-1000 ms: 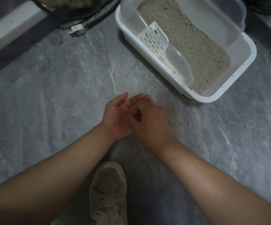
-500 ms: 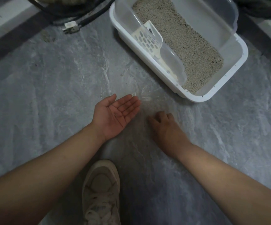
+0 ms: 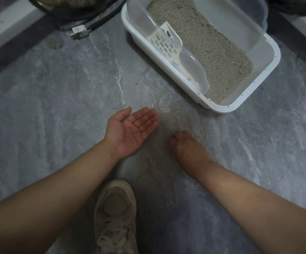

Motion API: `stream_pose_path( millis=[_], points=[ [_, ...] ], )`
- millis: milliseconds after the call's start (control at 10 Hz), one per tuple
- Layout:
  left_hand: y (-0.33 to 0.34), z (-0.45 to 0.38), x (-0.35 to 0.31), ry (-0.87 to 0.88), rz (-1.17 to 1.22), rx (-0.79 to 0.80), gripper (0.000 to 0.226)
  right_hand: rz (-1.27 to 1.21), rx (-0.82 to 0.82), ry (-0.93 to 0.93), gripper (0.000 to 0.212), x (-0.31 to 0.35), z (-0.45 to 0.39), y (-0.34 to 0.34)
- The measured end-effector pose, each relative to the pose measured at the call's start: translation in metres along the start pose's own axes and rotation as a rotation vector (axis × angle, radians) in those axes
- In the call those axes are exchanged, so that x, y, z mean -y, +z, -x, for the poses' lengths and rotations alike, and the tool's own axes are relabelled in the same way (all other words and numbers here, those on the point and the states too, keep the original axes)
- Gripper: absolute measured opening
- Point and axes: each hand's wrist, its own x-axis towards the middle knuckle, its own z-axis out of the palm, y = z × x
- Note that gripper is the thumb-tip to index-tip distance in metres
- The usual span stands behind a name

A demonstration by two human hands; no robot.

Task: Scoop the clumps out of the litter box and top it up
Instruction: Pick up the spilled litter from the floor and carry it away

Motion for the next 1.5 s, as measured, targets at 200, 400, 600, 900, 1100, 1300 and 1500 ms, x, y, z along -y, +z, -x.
stream_pose_path(
  millis=[200, 400, 600, 900, 1100, 1300, 1500],
  points=[
    [-0.001, 0.001, 0.001, -0.007, -0.003, -0.001, 0.048, -0.020, 0.002, 0.171, 0.023, -0.006, 0.003, 0.003],
    [0.001, 0.002, 0.003, -0.014, -0.011, -0.002, 0.048, 0.032, 0.035, 0.130, 0.022, -0.012, 0.005, -0.001],
    [0.004, 0.002, 0.005, -0.012, -0.014, -0.006, 0.047, 0.097, 0.058, 0.039, 0.028, -0.007, 0.003, -0.005],
    [0.007, 0.002, 0.007, -0.025, -0.013, -0.008, 0.048, -0.142, 0.098, 0.283, 0.021, 0.007, -0.002, -0.012],
    [0.011, 0.004, 0.010, -0.077, -0.039, 0.045, 0.050, -0.749, -0.280, 0.321, 0.014, 0.068, -0.025, -0.046],
    [0.012, 0.006, 0.008, -0.075, -0.035, 0.070, 0.049, -0.794, -0.293, 0.290, 0.010, 0.073, -0.037, -0.046],
    [0.000, 0.006, -0.006, 0.046, 0.039, -0.032, 0.050, -0.400, -0.175, 0.445, 0.023, 0.015, -0.008, -0.034]
  ],
)
